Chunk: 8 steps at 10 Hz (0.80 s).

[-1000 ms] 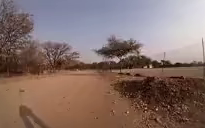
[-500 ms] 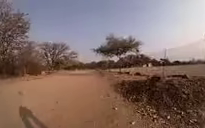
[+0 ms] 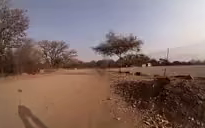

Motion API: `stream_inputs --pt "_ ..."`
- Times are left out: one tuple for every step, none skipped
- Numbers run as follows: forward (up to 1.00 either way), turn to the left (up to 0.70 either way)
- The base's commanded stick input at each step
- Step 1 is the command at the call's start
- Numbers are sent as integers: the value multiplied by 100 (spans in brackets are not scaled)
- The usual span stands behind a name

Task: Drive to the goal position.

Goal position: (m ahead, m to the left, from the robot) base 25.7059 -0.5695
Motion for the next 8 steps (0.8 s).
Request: stream_inputs --pt "70 0" --pt "70 0" --pt "70 0" --pt "70 0" --pt "70 0" --pt "70 0" --pt "70 0" --pt "70 0"
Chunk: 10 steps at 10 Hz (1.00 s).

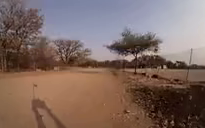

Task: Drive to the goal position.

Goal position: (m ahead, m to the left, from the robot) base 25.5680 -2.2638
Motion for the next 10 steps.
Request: stream_inputs --pt "70 0" --pt "70 0" --pt "70 0" --pt "70 0" --pt "70 0" --pt "70 0" --pt "70 0" --pt "70 0" --pt "70 0" --pt "70 0"
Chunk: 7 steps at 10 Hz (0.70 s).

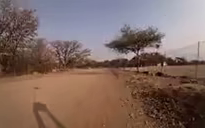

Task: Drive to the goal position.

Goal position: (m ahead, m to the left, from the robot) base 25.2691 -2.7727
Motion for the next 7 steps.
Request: stream_inputs --pt "70 0" --pt "70 0" --pt "70 0" --pt "70 0" --pt "70 0" --pt "70 0" --pt "70 0"
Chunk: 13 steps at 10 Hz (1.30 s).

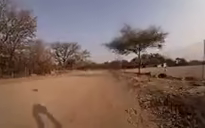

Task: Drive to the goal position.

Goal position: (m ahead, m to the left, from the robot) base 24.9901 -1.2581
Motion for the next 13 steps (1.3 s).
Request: stream_inputs --pt "70 0" --pt "70 0" --pt "70 0" --pt "70 0" --pt "70 0" --pt "70 0" --pt "70 0" --pt "70 0" --pt "70 0" --pt "70 0" --pt "70 0" --pt "70 0" --pt "70 0"
